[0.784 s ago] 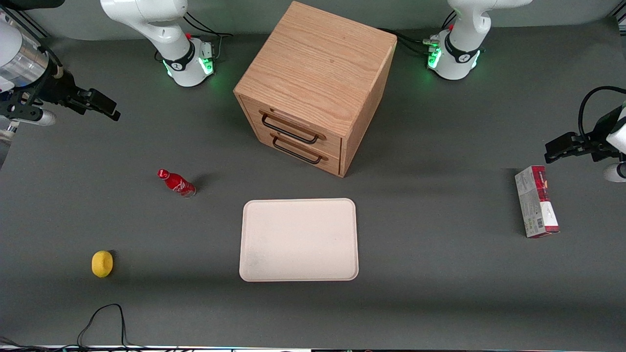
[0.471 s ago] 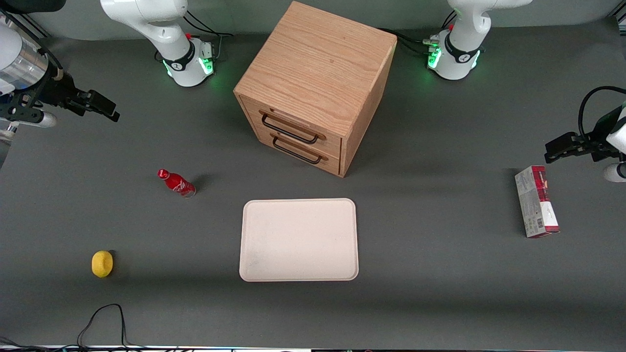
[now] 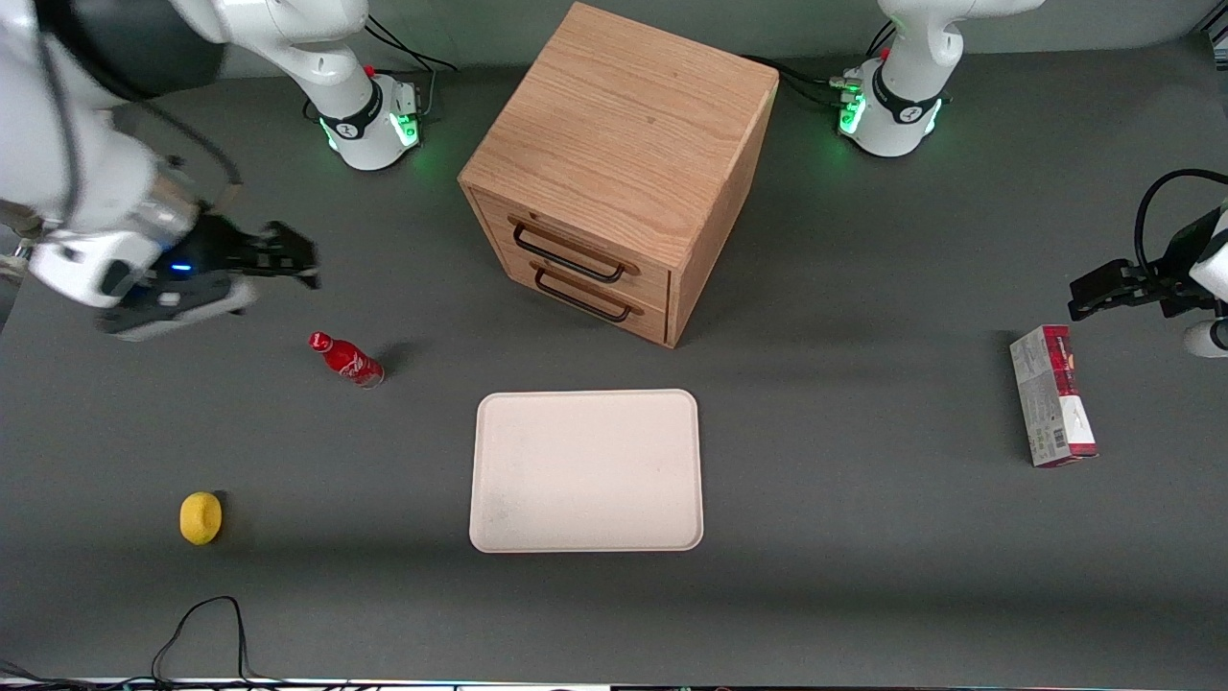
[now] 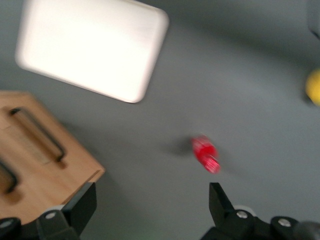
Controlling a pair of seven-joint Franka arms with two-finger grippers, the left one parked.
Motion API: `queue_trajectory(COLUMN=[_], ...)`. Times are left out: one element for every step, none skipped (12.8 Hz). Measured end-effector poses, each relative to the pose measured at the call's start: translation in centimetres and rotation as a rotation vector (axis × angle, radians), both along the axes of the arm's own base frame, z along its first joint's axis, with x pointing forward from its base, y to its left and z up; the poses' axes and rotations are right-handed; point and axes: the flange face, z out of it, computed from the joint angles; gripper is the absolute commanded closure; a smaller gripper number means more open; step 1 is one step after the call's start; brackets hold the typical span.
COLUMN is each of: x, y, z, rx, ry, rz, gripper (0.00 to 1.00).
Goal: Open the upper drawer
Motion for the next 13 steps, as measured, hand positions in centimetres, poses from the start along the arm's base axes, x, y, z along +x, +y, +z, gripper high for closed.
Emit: queue_trajectory(x=[-0.9, -2.3, -3.9, -5.1, -5.9, -6.4, -6.5, -6.2, -5.6, -4.8, -4.0, -3.3, -2.8], y=[4.0, 7.5, 10.3, 12.4, 13.9, 14.9, 15.6, 16.0, 16.2, 16.2, 16.2, 16.2, 16.3], z=[0.1, 0.3, 0.4, 0.3, 0.1, -0.5, -1.3, -2.6, -4.3, -6.3, -8.6, -10.8, -12.7], rx=[0.004, 0.0, -0.005, -0.004, 0.0, 0.005, 0.01, 0.017, 0.029, 0.038, 0.046, 0.054, 0.062], ry=[-0.004, -0.008, -0.008, -0.005, 0.002, 0.014, 0.033, 0.063, 0.099, 0.139, 0.179, 0.218, 0.249], rz=[0.093, 0.171, 0.234, 0.282, 0.317, 0.343, 0.36, 0.372, 0.379, 0.381, 0.382, 0.382, 0.382], gripper=[0.0, 0.0, 0.0, 0.0, 0.0, 0.0, 0.0, 0.0, 0.0, 0.0, 0.0, 0.0, 0.0])
